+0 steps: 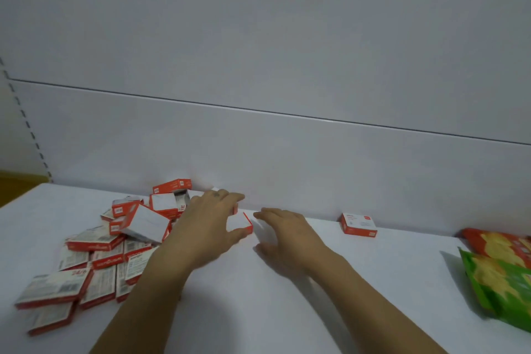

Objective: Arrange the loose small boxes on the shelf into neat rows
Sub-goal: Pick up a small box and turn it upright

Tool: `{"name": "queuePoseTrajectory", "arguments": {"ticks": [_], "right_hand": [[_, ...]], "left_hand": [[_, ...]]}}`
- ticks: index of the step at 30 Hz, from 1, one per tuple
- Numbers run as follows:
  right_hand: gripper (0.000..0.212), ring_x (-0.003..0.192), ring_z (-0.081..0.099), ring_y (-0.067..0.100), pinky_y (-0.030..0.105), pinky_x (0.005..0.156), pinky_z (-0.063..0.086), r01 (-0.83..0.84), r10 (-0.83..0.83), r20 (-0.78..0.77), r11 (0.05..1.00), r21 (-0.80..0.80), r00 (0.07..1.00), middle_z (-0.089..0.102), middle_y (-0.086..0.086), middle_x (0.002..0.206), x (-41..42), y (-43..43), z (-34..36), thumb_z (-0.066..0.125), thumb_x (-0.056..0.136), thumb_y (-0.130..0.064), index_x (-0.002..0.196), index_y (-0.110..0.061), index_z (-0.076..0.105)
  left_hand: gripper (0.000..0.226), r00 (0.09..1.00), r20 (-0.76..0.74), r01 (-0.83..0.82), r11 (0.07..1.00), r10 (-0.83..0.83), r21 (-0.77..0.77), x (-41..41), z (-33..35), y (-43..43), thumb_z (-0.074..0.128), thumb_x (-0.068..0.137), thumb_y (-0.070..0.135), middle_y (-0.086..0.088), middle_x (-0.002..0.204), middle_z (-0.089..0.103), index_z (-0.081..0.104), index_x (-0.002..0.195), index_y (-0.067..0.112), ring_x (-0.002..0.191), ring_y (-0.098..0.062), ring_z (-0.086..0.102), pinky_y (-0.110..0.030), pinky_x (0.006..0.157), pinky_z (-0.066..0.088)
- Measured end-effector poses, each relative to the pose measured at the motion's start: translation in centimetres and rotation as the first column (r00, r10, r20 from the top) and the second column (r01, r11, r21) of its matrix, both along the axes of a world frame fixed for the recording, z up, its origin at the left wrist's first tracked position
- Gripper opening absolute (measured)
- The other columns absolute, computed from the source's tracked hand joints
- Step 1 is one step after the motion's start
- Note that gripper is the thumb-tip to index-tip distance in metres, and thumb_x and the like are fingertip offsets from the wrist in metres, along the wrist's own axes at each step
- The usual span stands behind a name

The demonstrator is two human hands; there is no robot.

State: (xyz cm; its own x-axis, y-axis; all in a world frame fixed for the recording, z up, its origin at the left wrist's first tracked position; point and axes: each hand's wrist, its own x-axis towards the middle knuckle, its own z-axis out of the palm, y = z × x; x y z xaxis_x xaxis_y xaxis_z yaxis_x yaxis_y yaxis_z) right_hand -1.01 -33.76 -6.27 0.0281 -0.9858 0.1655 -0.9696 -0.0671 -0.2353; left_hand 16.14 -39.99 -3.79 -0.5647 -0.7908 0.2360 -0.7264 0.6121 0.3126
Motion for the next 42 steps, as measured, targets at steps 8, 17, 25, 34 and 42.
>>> {"name": "queuePoseTrajectory", "arguments": {"ticks": [8, 17, 25, 34, 42], "right_hand": [[0.037, 0.101, 0.052, 0.017, 0.032, 0.094, 0.039, -0.059, 0.058, 0.01, 0.998, 0.022, 0.998, 0.061, -0.008, 0.11, 2.0, -3.8, -0.1, 0.061, 0.082, -0.033, 0.118, -0.032, 0.052], [0.04, 0.105, 0.05, 0.021, 0.029, 0.091, 0.035, -0.093, 0.092, 0.044, 0.995, 0.022, 0.995, 0.061, -0.004, 0.112, 2.0, -4.4, -1.1, 0.059, 0.089, -0.025, 0.128, -0.029, 0.051], [0.044, 0.108, 0.052, 0.012, 0.021, 0.09, 0.042, 0.075, -0.059, 0.205, 0.995, -0.071, 0.977, 0.053, -0.01, 0.121, -1.4, -1.2, -0.1, 0.072, 0.082, -0.027, 0.122, -0.026, 0.055], [0.045, 0.103, 0.052, 0.007, 0.019, 0.087, 0.039, 0.213, -0.161, 0.247, 0.956, -0.201, 0.956, 0.054, -0.014, 0.114, -4.9, 5.7, 0.6, 0.077, 0.077, -0.02, 0.118, -0.024, 0.059], [0.042, 0.098, 0.05, 0.0, 0.014, 0.086, 0.037, 0.241, -0.165, 0.368, 0.955, -0.17, 0.915, 0.053, -0.018, 0.11, -5.7, 7.0, 0.0, 0.073, 0.081, -0.031, 0.12, -0.027, 0.058]], "left_hand": [[0.053, 1.0, 0.023, -0.018, 0.999, 0.017, 0.043, 1.1, 0.0, -1.0, 0.071, 0.075, 0.048, 0.014, 0.13, 0.051, 0.049, 0.122, 0.038, 0.118, -0.01, 0.045, -0.033, 0.103, 0.037], [0.058, 0.999, 0.033, -0.006, 0.999, 0.005, 0.032, 0.9, -0.2, -1.2, 0.069, 0.079, 0.047, 0.013, 0.132, 0.051, 0.045, 0.13, 0.035, 0.124, -0.011, 0.043, -0.033, 0.104, 0.035], [0.07, 1.0, 0.003, 0.021, 0.999, -0.022, 0.035, -0.2, -0.2, 0.1, 0.067, 0.082, 0.046, 0.009, 0.146, 0.039, 0.032, 0.141, 0.036, 0.133, -0.016, 0.035, -0.04, 0.11, 0.029], [0.074, 0.975, -0.048, 0.22, 0.976, -0.219, 0.011, -3.9, -1.4, 3.3, 0.064, 0.085, 0.046, 0.015, 0.15, 0.028, 0.022, 0.145, 0.037, 0.137, -0.009, 0.022, -0.039, 0.116, 0.022], [0.07, 0.962, -0.098, 0.255, 0.967, -0.253, 0.01, -5.0, -2.2, 3.8, 0.064, 0.084, 0.045, 0.016, 0.148, 0.032, 0.027, 0.143, 0.037, 0.137, -0.008, 0.024, -0.031, 0.113, 0.019]]}}
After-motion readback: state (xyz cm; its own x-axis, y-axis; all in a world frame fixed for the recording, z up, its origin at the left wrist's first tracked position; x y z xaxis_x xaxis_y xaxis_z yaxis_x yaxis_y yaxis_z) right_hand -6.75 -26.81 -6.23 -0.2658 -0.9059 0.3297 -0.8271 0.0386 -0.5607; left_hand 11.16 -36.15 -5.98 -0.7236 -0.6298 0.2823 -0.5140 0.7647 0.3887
